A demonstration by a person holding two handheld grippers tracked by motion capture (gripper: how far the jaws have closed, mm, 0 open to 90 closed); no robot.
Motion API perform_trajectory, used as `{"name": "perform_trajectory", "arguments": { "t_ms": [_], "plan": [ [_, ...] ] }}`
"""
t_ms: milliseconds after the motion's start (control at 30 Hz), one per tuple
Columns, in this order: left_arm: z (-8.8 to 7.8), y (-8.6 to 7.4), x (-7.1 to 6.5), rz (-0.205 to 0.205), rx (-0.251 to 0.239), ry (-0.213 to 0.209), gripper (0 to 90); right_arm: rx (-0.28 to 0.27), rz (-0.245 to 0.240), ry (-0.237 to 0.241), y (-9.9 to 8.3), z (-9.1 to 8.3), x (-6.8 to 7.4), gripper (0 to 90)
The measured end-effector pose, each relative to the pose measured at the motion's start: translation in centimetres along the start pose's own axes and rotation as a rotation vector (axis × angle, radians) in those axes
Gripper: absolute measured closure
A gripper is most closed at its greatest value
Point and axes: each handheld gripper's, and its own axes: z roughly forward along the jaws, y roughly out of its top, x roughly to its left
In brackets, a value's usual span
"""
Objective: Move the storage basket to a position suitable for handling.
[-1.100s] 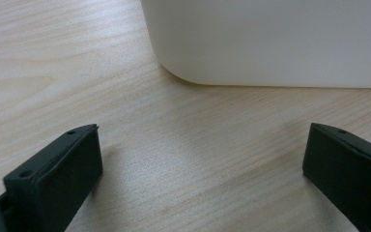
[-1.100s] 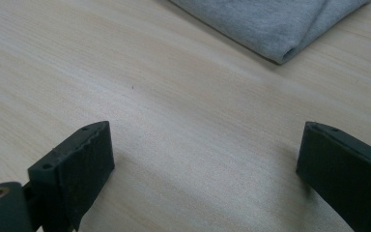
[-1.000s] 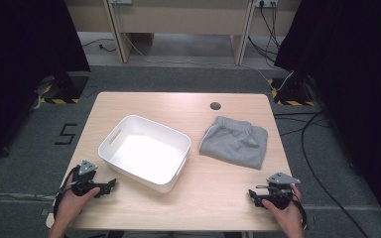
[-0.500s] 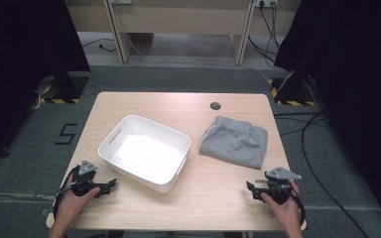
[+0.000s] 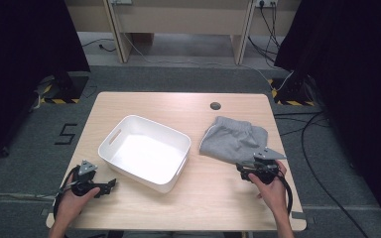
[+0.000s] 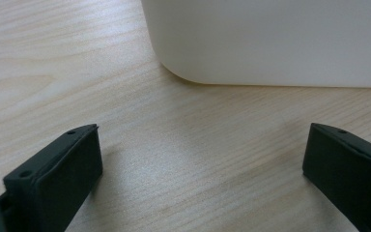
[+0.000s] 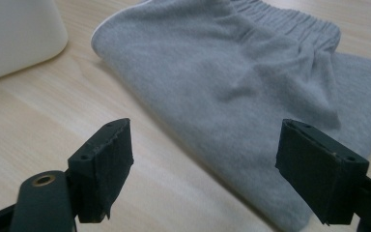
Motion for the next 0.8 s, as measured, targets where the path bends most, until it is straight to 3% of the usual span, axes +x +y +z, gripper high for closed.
{"name": "perform_trajectory", "arguments": {
  "t_ms": [800],
  "plan": [
    [0.0,0.0,0.0,0.000,0.000,0.000,0.0,0.032,0.035,-0.025,3.9,6.6,-0.2,23.2]
  ]
}}
